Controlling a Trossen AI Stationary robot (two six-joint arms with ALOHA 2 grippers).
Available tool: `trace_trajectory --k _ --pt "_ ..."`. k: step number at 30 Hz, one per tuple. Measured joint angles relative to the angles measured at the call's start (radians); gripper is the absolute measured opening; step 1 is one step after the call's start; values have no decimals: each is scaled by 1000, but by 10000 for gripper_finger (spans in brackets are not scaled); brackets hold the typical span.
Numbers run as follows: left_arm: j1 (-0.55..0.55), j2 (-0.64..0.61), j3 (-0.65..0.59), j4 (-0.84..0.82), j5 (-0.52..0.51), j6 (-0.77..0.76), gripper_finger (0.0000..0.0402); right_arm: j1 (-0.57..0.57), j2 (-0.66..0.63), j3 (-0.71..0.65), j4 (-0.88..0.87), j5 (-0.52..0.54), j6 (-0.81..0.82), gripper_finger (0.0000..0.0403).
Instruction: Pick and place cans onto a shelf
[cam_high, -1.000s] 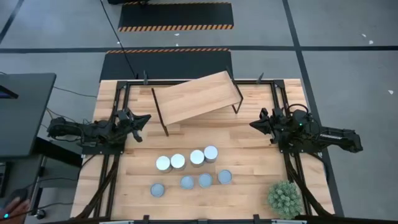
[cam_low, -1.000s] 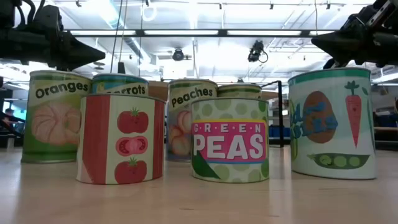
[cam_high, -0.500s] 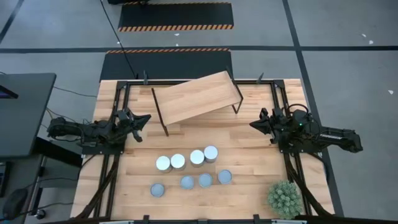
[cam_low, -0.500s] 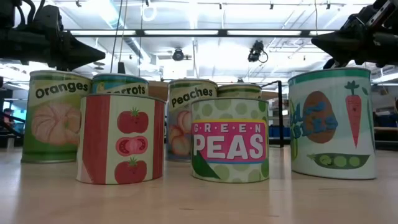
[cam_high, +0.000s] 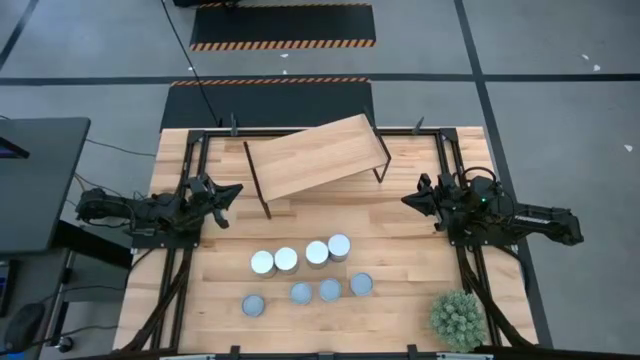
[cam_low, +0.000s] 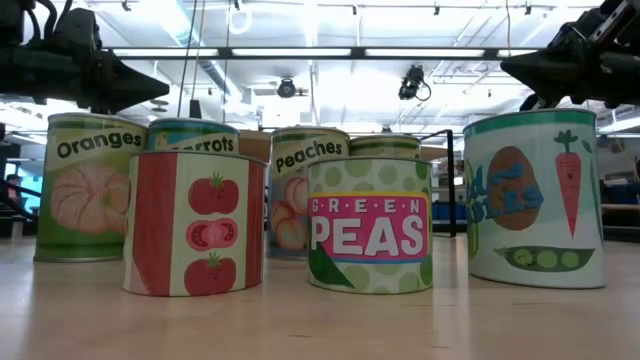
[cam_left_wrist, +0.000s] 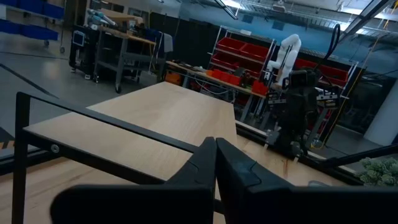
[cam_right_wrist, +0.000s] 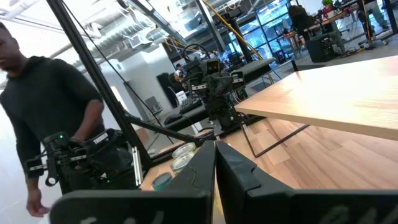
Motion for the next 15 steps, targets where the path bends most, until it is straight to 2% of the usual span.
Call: trace_trajectory --k 15 --pt "0 0 0 1 0 -11 15 0 0 0 0 0 0 18"
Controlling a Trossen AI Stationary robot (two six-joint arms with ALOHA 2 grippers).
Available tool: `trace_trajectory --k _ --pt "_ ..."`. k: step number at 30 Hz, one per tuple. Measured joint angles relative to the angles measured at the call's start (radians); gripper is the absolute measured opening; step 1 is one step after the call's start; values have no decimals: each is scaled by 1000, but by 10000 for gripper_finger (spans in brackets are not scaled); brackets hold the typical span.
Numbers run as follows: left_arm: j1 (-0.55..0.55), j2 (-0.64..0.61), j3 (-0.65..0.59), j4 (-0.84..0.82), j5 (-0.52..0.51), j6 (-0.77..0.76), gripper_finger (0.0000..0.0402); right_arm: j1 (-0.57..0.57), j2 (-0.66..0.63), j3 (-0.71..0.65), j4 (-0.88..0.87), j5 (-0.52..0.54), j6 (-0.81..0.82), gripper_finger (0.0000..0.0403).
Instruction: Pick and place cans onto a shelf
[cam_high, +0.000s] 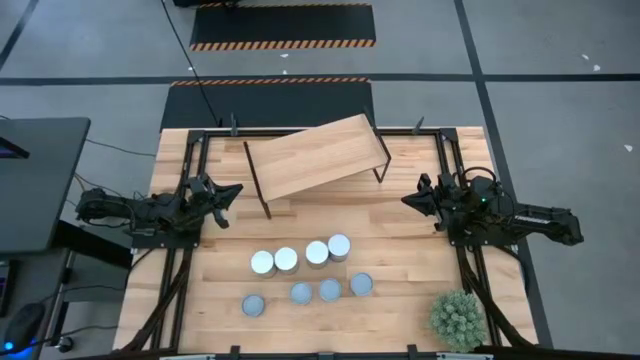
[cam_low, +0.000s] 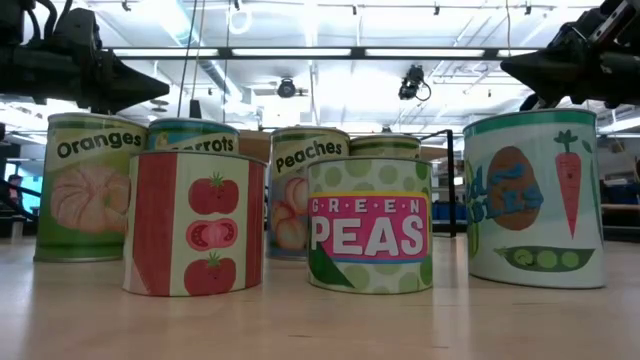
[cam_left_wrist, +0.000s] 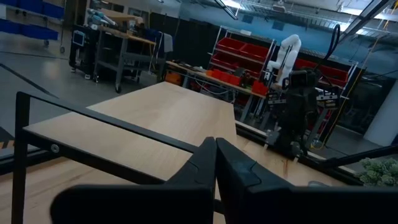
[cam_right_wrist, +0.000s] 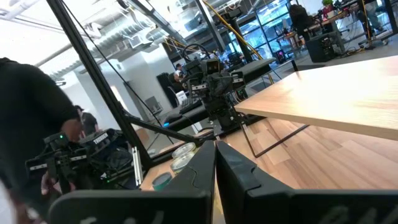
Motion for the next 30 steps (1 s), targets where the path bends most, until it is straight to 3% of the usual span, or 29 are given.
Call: trace_trajectory --k 4,6,11,14,21,30 --pt "0 0 0 3 -3 -213 15 0 0 0 0 0 0 18" --pt "1 0 0 14 -56 -291 15 0 0 0 0 0 0 18" --pt "2 0 0 11 -335 -239 15 0 0 0 0 0 0 18" --pt "2 0 0 11 -394 -238 15 0 0 0 0 0 0 18" --pt "1 0 0 27 -393 -246 15 0 0 0 0 0 0 18" --pt "0 0 0 72 -300 -693 15 -1 0 0 0 18 -74 18"
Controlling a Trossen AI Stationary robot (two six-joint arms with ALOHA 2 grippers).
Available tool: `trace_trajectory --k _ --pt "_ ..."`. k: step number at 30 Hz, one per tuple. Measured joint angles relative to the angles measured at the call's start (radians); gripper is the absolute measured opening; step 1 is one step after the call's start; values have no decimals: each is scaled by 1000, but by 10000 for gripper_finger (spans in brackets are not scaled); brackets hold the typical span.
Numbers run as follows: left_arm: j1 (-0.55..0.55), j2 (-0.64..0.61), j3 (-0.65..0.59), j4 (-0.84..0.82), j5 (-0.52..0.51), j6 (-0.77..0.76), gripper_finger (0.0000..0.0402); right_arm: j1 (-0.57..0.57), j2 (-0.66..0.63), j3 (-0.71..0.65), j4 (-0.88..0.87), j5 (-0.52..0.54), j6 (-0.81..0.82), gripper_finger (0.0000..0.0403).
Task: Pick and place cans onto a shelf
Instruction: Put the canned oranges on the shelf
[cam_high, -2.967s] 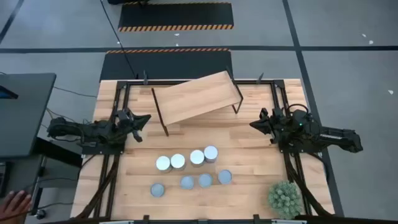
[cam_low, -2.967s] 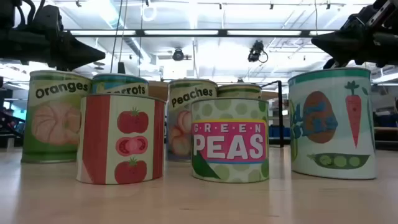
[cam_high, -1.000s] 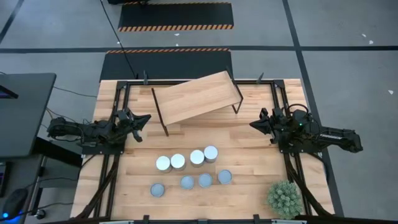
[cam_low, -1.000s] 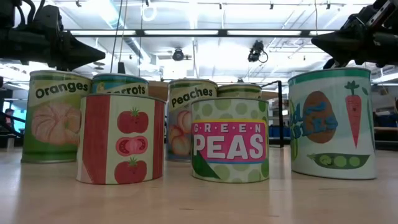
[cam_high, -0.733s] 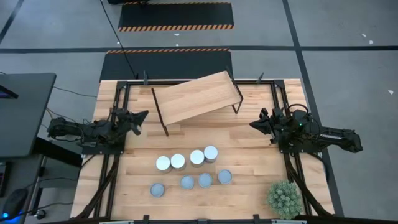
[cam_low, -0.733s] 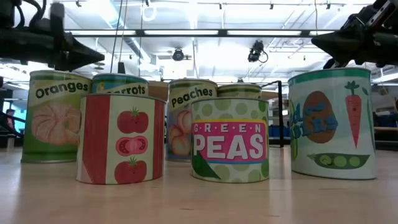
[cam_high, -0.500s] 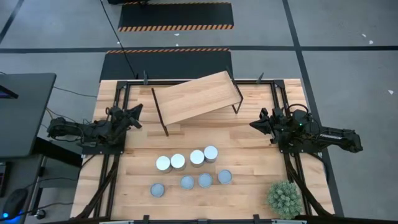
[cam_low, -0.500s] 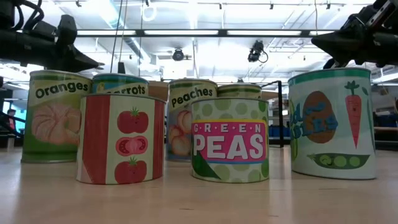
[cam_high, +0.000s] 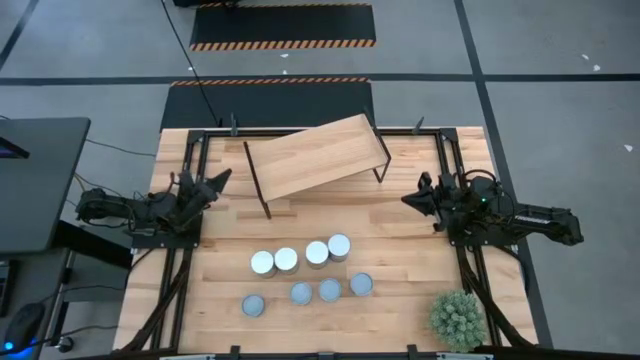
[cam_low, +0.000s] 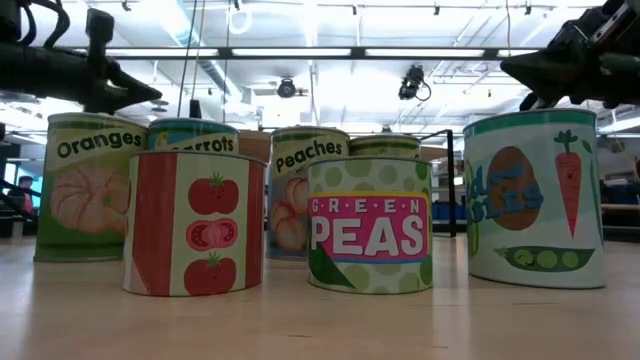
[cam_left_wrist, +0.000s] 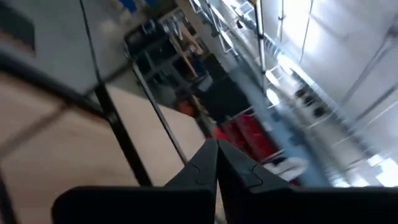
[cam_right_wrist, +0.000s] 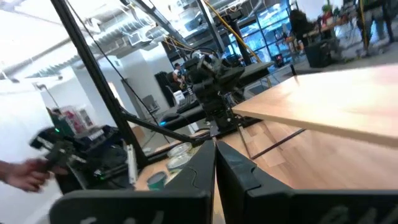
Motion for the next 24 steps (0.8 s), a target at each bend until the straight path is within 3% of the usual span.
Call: trace_trajectory --k 4,9,14,20,24 --pt "0 0 0 43 96 -129 15 0 0 0 56 41 -12 18" --pt "0 0 0 179 262 -49 15 0 0 0 242 72 68 18" --pt "0 0 0 200 349 -39 15 0 0 0 408 119 149 18" --pt "0 1 0 191 350 -54 15 0 0 0 479 133 191 18" --pt "0 11 0 284 359 -47 15 0 0 0 485 157 255 18"
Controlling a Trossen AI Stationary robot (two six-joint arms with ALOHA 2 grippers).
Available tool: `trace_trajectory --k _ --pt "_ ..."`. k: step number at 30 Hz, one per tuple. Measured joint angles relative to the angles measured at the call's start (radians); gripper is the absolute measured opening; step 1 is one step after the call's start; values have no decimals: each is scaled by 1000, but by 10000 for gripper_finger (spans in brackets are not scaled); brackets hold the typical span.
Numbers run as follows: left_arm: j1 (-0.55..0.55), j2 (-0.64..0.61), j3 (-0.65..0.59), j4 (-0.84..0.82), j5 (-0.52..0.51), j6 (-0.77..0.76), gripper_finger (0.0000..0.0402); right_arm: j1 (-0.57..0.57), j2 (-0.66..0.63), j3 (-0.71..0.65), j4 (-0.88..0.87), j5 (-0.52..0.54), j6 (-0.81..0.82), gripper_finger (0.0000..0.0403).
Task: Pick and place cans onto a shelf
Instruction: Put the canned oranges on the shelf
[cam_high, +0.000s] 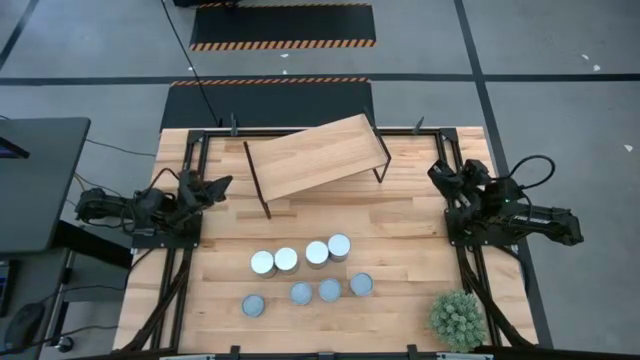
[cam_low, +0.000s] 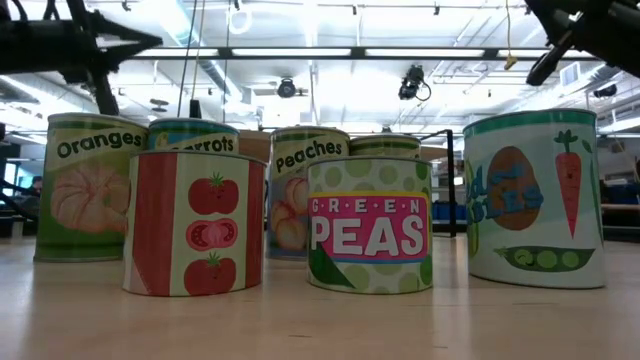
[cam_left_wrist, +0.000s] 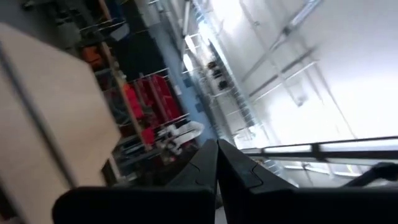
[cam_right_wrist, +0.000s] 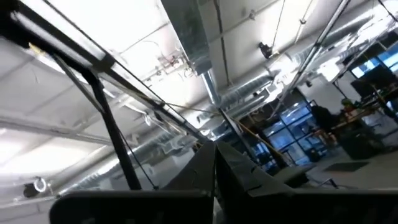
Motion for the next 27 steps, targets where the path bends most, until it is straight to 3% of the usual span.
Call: trace_trajectory --k 8,16,21,27 --pt "0 123 135 46 44 226 30 0 0 0 48 250 287 18" --pt "0 313 298 -51 15 315 102 2 79 72 12 176 282 18" --pt "0 410 398 -159 113 359 150 2 166 177 -130 114 233 18" --pt "0 518 505 -183 176 367 163 2 295 287 -230 40 167 18"
